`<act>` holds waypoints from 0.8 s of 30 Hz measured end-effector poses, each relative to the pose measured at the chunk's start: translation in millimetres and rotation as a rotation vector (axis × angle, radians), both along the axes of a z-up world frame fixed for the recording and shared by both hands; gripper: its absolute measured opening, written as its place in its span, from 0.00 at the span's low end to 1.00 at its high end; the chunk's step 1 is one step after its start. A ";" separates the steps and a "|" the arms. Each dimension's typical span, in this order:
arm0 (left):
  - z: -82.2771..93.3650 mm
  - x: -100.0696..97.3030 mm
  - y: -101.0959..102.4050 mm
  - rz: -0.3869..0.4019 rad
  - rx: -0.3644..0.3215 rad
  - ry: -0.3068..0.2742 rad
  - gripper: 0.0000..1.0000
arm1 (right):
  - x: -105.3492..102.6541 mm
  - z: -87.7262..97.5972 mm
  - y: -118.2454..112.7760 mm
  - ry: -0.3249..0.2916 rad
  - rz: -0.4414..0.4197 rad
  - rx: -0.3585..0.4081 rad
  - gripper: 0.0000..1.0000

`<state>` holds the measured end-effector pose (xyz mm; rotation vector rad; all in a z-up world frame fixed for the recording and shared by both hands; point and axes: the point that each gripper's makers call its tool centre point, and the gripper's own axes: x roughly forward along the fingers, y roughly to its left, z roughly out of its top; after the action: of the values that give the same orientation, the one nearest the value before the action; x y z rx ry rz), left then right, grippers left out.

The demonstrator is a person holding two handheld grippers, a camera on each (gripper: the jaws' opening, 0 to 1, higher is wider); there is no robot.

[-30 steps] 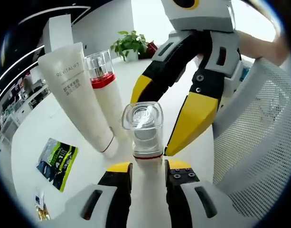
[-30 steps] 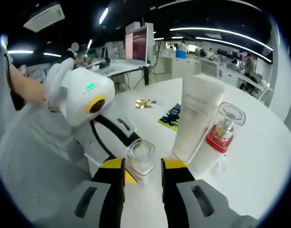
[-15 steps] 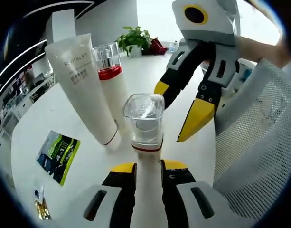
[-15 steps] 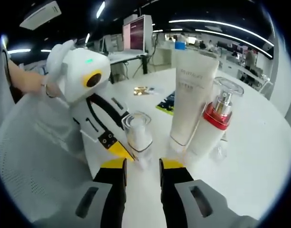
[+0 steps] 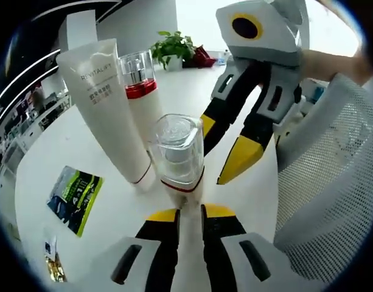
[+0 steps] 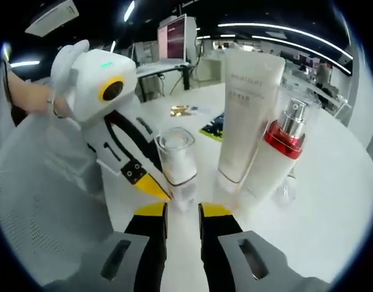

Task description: Arrange the skincare products in the storage area until every visible bottle or jar stands upright without overlapping.

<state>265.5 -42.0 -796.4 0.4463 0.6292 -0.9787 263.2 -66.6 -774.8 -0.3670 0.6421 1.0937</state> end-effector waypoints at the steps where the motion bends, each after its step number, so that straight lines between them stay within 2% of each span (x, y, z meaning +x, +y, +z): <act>1: -0.6 0.3 0.3 -0.002 0.003 -0.001 0.11 | 0.5 -0.5 -0.1 0.001 0.000 0.003 0.19; 24: -8.1 8.7 -8.9 -0.010 0.016 0.023 0.11 | 6.6 -7.5 3.1 -0.021 0.015 0.017 0.18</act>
<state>274.2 -50.9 -804.6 0.4536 0.6564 -0.9902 269.9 -63.6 -782.3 -0.3685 0.6119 1.1082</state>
